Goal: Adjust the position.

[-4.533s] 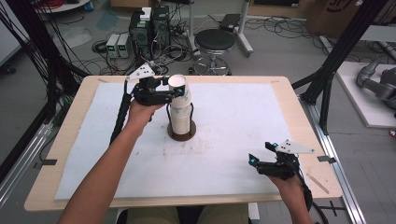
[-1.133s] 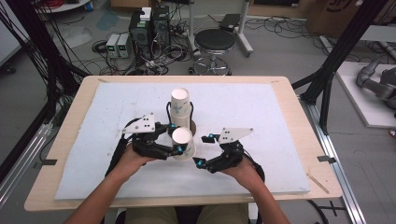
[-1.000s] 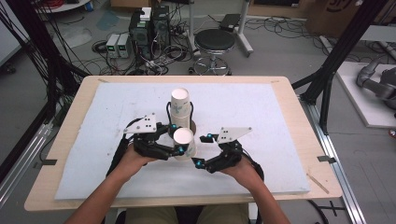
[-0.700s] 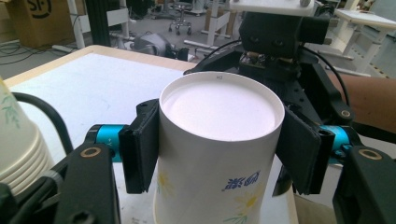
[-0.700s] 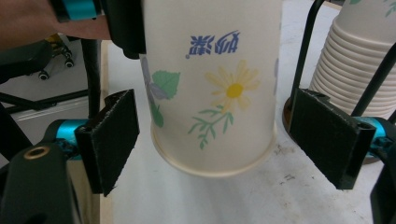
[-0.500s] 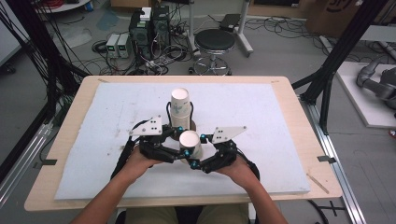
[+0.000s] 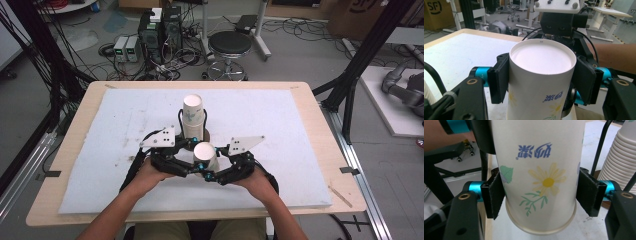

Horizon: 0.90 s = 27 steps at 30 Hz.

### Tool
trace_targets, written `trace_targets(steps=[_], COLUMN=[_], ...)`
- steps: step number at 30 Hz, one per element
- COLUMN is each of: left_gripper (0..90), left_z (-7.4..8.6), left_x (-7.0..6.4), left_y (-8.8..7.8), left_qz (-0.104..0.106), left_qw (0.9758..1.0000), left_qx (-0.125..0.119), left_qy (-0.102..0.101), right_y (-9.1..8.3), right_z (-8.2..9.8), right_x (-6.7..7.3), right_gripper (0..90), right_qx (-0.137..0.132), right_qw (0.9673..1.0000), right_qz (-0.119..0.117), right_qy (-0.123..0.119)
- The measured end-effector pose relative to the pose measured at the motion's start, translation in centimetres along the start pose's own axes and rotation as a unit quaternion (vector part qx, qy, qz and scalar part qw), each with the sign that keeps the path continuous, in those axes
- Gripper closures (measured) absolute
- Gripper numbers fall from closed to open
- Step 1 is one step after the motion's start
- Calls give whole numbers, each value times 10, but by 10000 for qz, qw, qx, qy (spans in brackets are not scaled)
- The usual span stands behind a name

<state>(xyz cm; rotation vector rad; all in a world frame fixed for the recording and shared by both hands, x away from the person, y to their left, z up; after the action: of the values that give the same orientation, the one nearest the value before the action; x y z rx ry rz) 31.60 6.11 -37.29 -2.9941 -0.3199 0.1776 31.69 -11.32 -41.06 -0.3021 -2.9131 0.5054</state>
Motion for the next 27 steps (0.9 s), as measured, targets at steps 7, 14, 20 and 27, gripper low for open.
trace_targets(steps=[7, 14, 20, 27], left_gripper=[151, 151, 155, 156], left_z=[1, 3, 6, 7], left_x=[4, 7, 10, 10], left_y=[-3, -10, -15, -21], left_qz=[-218, -211, -213, -201], left_qw=[9995, 9993, 9988, 9983], left_qx=[50, 246, 395, 520], left_qy=[-214, -211, -213, -163], right_y=[-2, -5, -5, -5], right_z=[1, 2, 0, -8], right_x=[0, -3, -4, -4], right_gripper=[328, 335, 337, 338], right_qx=[185, 531, 861, 1420], right_qw=[9998, 9982, 9955, 9868], right_qz=[10, 96, 56, 36], right_qy=[-105, -249, -401, -776])
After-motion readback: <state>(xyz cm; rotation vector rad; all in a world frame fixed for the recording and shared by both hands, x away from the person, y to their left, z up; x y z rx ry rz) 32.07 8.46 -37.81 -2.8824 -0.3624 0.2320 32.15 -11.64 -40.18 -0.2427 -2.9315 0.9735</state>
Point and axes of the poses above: each handheld gripper's, and its own axes: y roughly forward along the jaws, z roughly out of its underside, x roughly to its left, the point moved 4 cm from there along y, roughly forward along the jaws, and after that the axes turned 4 degrees about -x, right-handed, at the moved point
